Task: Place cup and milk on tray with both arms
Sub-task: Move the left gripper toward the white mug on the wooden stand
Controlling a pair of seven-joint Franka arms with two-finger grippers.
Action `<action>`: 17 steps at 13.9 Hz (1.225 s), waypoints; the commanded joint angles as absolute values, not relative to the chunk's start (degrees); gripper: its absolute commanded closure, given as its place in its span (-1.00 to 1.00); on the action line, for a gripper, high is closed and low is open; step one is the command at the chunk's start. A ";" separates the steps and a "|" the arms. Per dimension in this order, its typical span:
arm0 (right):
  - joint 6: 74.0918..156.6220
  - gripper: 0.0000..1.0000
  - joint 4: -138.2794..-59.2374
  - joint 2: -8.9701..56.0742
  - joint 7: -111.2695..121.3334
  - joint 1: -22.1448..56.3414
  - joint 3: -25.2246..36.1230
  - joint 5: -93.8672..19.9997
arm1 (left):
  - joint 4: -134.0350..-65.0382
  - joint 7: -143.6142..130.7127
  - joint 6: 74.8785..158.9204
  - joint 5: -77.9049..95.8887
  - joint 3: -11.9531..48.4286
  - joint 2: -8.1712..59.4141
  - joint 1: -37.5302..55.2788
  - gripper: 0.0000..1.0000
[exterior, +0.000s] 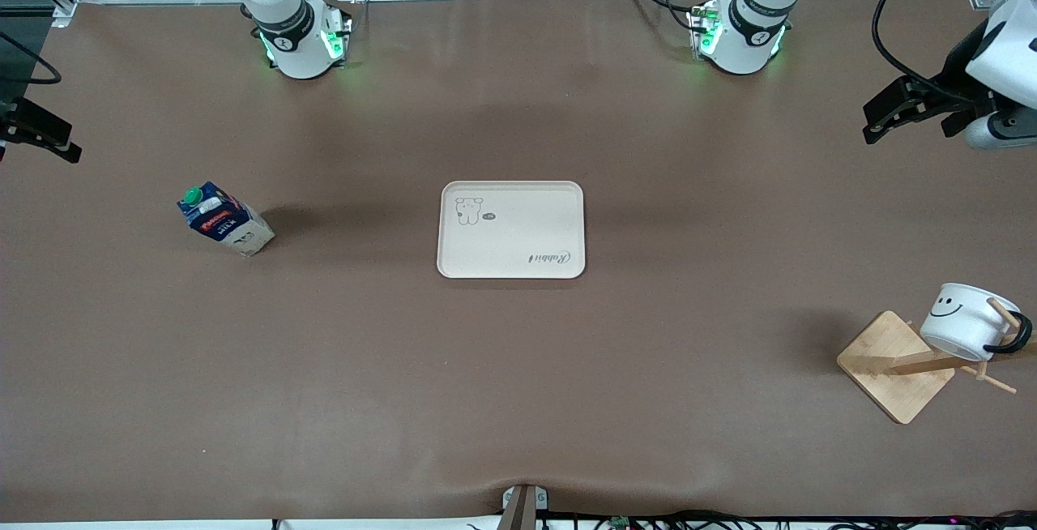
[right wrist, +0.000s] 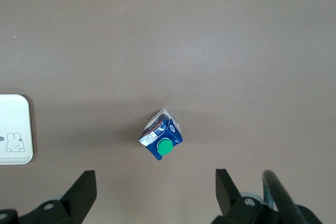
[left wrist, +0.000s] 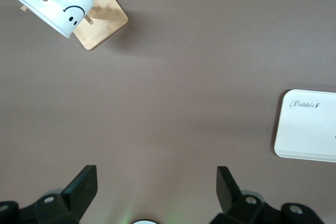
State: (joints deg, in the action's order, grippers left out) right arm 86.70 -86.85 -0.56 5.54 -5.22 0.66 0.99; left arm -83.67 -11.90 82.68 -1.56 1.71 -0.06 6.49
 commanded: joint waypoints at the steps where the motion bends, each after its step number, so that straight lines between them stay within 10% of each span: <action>1: 86.40 -1.00 -85.52 0.17 5.27 -5.71 0.44 0.88 | -82.88 -11.60 81.74 -2.81 1.85 0.35 6.68 -1.00; 17: 86.48 -1.00 -85.52 0.18 5.27 -5.71 0.44 0.88 | -96.15 -12.22 104.31 -2.12 1.93 0.53 -5.00 -1.00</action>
State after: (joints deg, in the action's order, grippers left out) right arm 86.76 -86.78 -0.42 5.54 -5.24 0.67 0.99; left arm -93.18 -12.10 101.25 -3.88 1.44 2.95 -2.50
